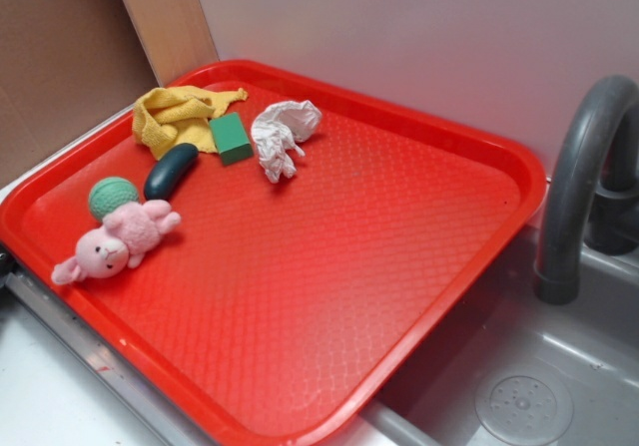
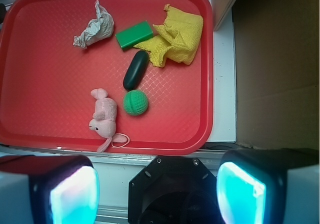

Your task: Grab the plastic pickle.

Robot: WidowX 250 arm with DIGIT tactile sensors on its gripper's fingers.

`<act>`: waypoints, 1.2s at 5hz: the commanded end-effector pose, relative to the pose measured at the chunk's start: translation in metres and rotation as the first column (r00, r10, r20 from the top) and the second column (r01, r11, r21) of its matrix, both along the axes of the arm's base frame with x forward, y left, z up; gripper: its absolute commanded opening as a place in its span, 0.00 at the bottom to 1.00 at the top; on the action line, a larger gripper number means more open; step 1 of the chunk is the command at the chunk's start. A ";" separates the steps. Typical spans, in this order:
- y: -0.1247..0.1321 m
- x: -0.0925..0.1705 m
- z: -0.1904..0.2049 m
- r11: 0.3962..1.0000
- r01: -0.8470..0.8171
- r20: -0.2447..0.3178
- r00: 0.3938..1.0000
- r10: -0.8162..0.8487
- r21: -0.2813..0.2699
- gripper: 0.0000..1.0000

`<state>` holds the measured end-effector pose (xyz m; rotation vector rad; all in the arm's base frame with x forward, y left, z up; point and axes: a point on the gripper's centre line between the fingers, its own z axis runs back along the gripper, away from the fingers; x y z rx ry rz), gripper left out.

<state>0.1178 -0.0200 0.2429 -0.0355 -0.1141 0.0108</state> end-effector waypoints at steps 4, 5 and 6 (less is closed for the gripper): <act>-0.007 0.050 -0.016 0.972 -0.227 0.021 0.973 0.228 -0.061 1.00; -0.018 0.063 -0.055 0.947 -0.291 -0.079 0.956 0.282 -0.138 1.00; -0.027 0.079 -0.090 0.920 -0.376 -0.111 0.924 0.365 -0.107 1.00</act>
